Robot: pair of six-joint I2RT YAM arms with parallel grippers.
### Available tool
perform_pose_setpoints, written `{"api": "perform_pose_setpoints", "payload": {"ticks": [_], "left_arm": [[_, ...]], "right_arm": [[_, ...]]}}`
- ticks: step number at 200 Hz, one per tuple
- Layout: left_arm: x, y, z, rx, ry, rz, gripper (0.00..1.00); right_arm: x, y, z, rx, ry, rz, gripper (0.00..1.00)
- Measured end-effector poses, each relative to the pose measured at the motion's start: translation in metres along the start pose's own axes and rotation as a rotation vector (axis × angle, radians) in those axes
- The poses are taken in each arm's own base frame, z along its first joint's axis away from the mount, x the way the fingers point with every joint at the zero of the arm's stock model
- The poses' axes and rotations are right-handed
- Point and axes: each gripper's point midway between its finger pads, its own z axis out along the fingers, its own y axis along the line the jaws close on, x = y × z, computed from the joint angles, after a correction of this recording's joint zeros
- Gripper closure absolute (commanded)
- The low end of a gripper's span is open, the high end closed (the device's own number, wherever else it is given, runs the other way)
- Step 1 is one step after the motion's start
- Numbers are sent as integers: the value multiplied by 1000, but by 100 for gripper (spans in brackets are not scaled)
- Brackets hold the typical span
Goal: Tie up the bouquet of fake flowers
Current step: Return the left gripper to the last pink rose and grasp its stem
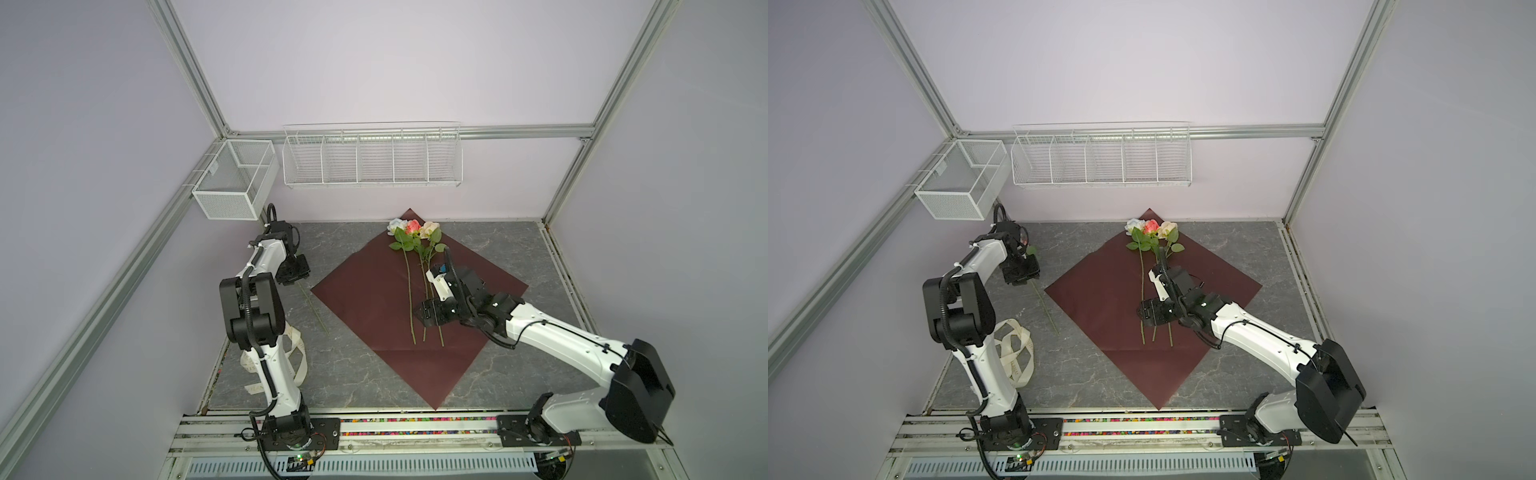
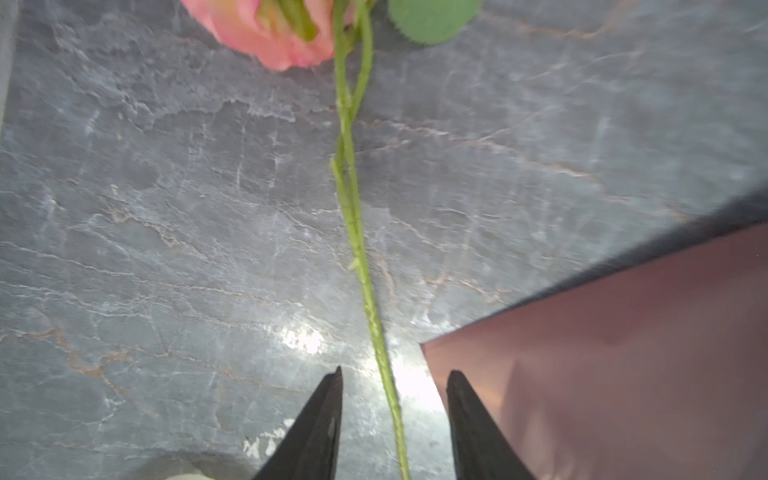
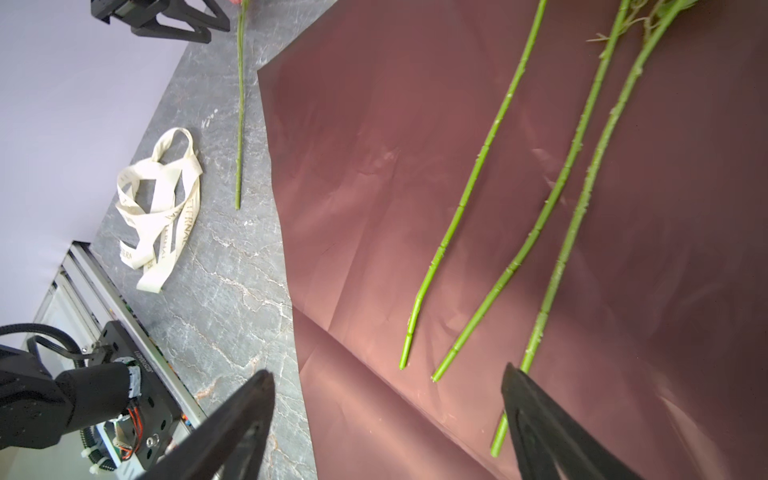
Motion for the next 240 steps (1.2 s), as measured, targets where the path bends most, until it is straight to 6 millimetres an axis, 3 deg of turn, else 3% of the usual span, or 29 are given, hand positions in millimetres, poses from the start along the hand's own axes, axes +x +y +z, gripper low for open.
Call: {"api": "perform_pose_setpoints", "payload": {"ticks": [59,102,132,166,210,240], "left_arm": [[14,5,34,-29,81,5,66],[13,3,35,-16,79,6,82],[13,1,37,-3,78,12,87],[14,2,37,-1,76,13,96],[20,0,29,19,75,13,100],[13,-8,-8,54,7,17,100]], "right_arm": [[6,1,16,30,69,-6,11],[8,-5,15,63,78,-13,11],[11,-12,14,97,84,-12,11],[7,-15,0,122,52,-14,11],[1,-26,-29,186,-40,9,11],[4,-56,-51,301,-104,113,11]]}}
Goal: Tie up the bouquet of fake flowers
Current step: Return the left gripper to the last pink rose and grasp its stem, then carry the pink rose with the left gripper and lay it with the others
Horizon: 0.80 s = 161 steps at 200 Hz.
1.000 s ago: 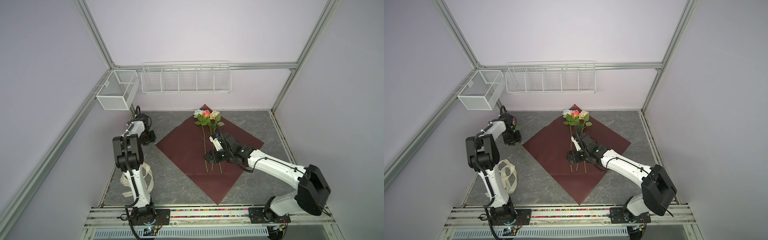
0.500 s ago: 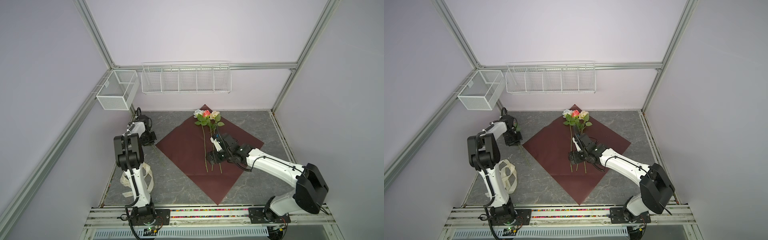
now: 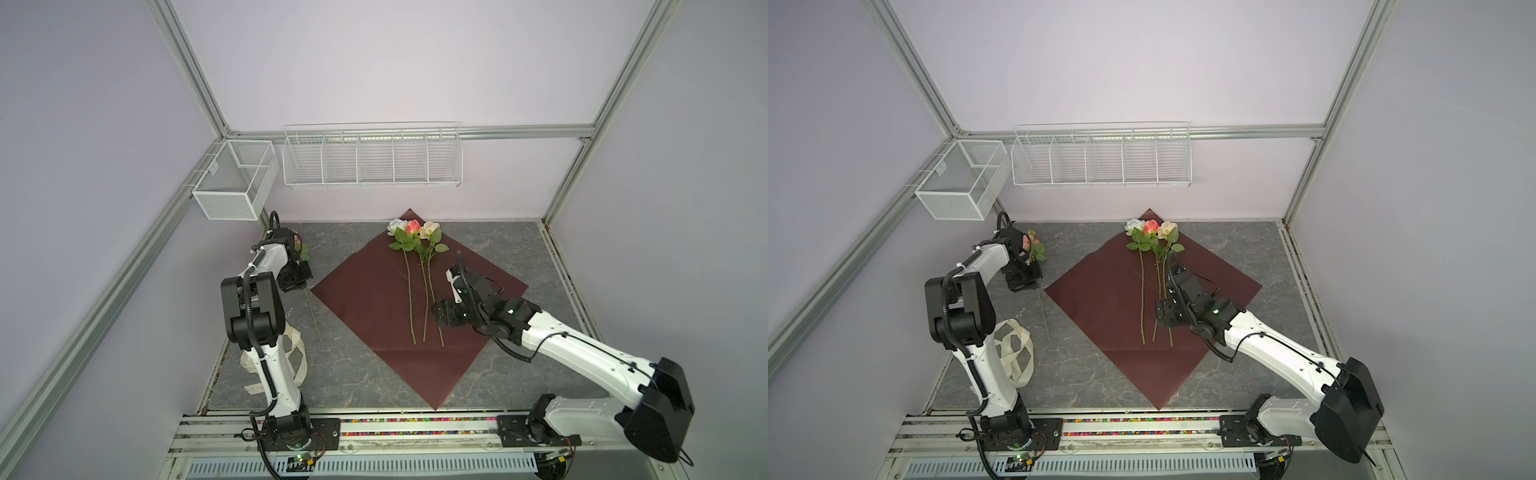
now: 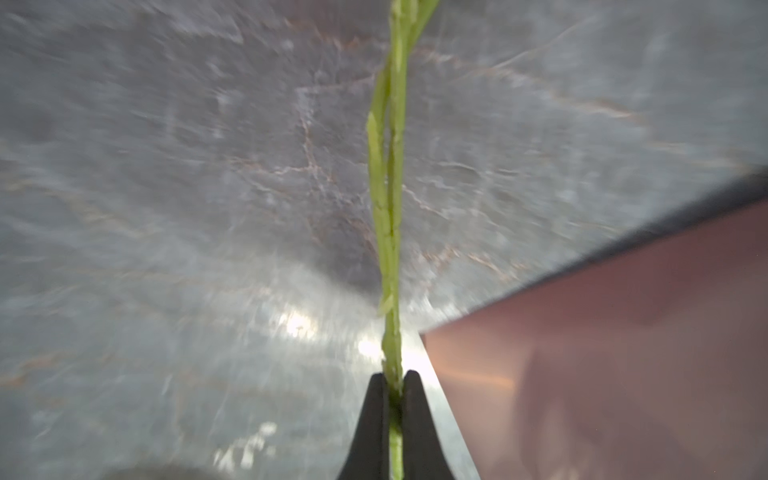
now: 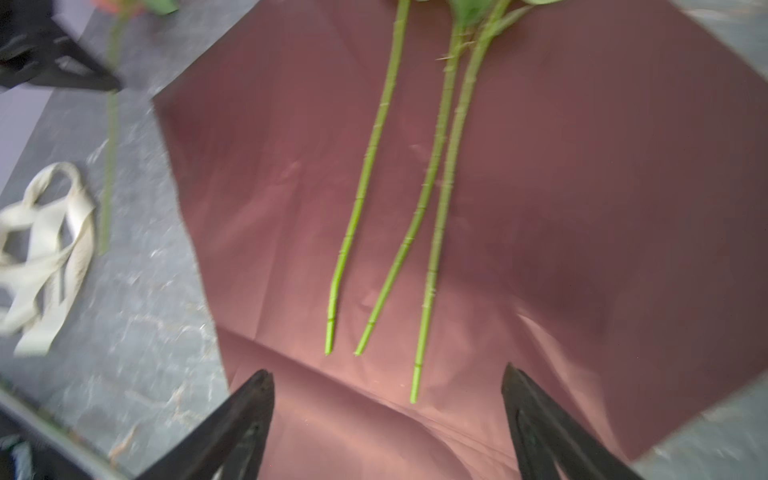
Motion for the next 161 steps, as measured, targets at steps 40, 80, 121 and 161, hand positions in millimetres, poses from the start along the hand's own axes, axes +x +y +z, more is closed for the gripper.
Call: {"api": "perform_pose_setpoints", "payload": {"ticks": [40,80,121,161], "left_arm": [[-6,-52,-64,99,-150,66,100],[37,-164,-77,282,-140,228,100],[95,-259,-67,409,-63,357,100],[130,-322,-53,466,-17,407,100]], "right_arm": [[5,-54,-10,113,-51,169,11],[20,-70,-9,155,-19,215,11],[27,-74,-12,160,-15,229,11],[28,-78,-15,164,-22,234,11]]}}
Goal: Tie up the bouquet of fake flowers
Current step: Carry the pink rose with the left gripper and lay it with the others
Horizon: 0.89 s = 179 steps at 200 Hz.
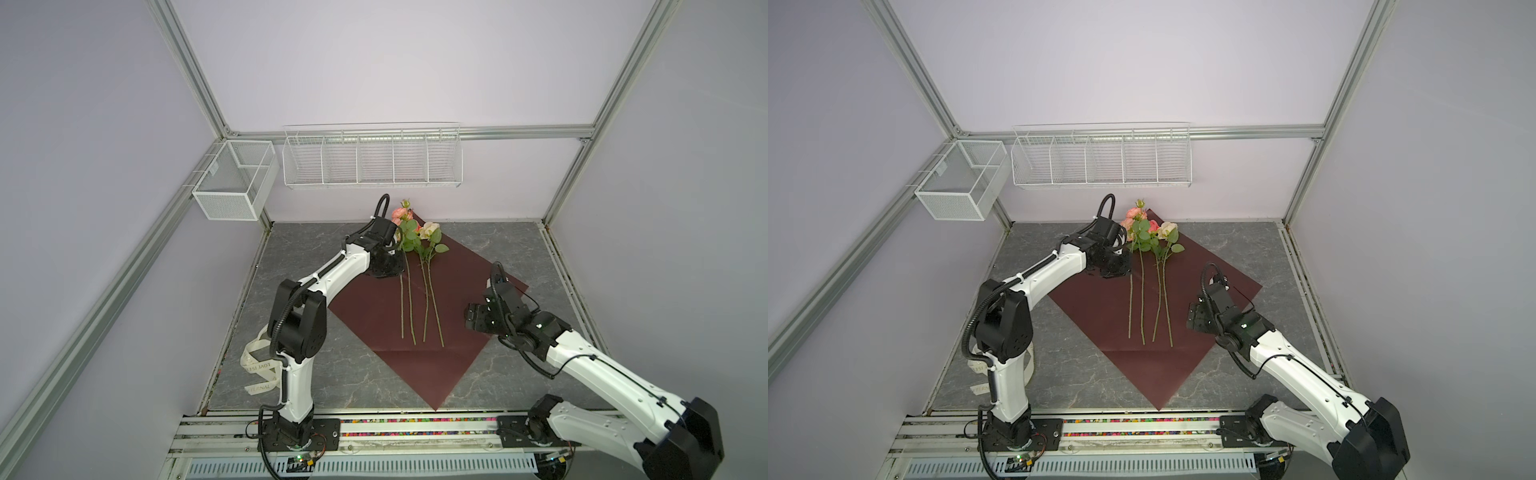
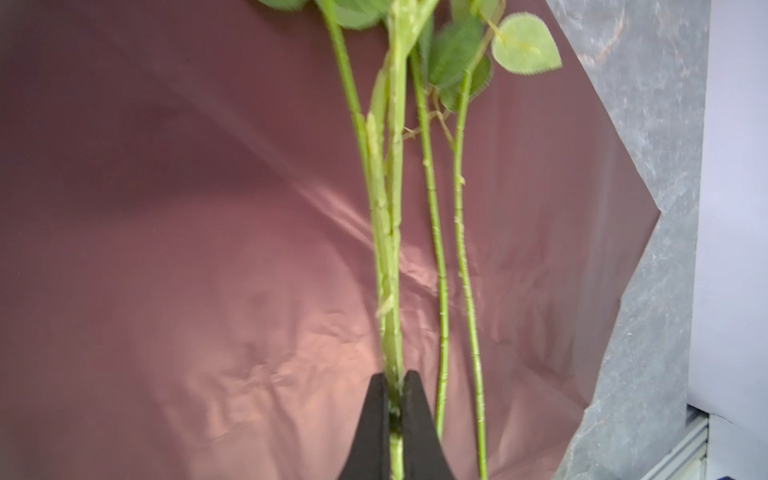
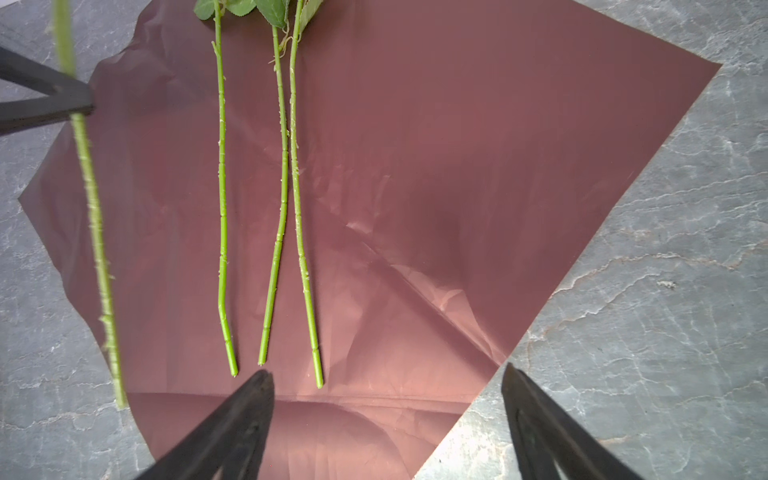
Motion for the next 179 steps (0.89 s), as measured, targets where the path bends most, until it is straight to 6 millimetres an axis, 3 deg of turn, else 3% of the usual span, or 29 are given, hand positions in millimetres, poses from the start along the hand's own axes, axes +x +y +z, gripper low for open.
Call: {"api": "perform_pose_setpoints", "payload": {"ticks": [23,41,81,115,141,179], "left_arm": [[-1,-23,21,26,2,-1,100],[-1,-28,34,30,9,-19,99],[-8,-34,59,21,9,-40,98],[5,-30,79,-10,41,-45,96],[14,-25,92,-26,66,-51,87],[12,-22,93,-40,54,-54,73]], "right_arm": [[-1,-1,0,1,-2,3,11],[1,-2,1,2,4,2,11],[9,-7,5,15,23,-3,11],[10,-9,6,13,31,-9,11],[10,-10,7,11,37,-15,11],[12,-11,8,1,52,-18,11]]}}
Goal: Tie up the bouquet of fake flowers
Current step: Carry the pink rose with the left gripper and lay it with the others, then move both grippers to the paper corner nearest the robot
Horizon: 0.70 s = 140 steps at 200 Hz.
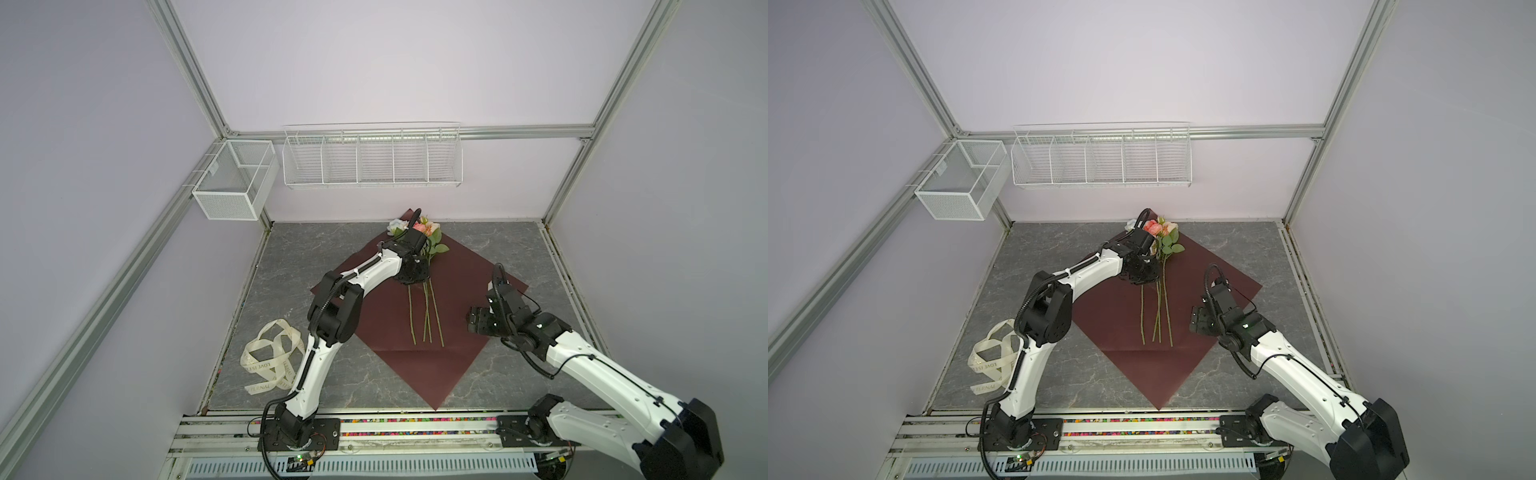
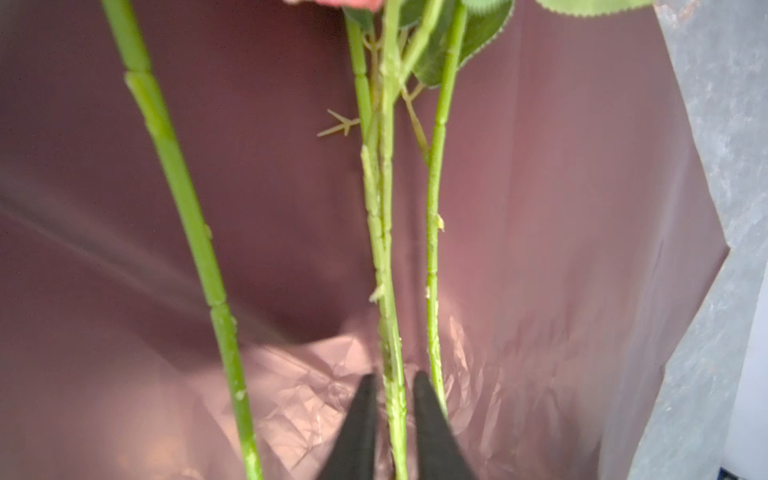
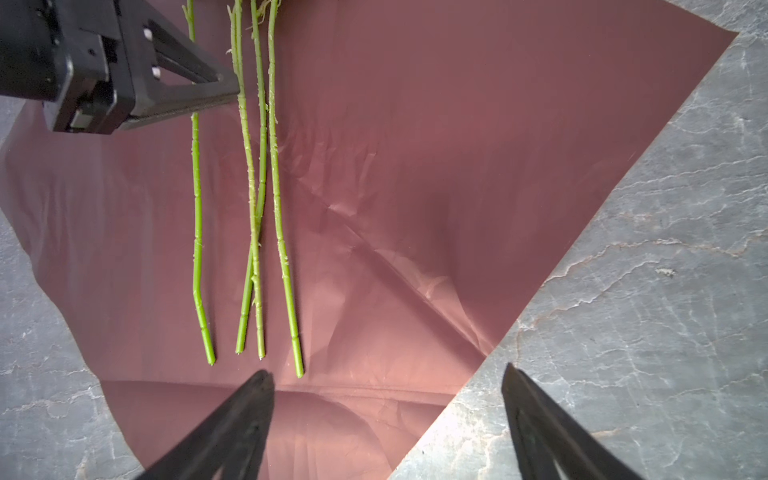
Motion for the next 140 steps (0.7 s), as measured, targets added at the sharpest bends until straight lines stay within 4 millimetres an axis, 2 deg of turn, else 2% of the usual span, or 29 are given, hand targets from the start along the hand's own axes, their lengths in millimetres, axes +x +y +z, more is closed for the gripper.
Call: {"api": "perform_pose_setpoints", "payload": {"ticks": [27,51,66,93,107,119,140], "left_arm": [[-1,0,-2,-1,-10,7,70],[1,-1,-16,6,-20,23,66],[1,-5,-33,24,-44,33,66],[6,-11,-86,74,-158,53,68],[17,-6,-119,94,-228,57,69],[28,0,-144,116,-290,55,70],[53,19,-162,135,-341,39,71]], "right_arm": [[3,2,1,-14,16,-12,11],[3,5,-1,-38,19,-18,11],[0,8,-8,-64,0,-15,11],[-2,8,-29,-111,-45,23,11],[10,2,-35,-127,-34,45,11],[29,-4,-35,-141,8,67,11],[66,-5,-30,-217,96,106,9]]}}
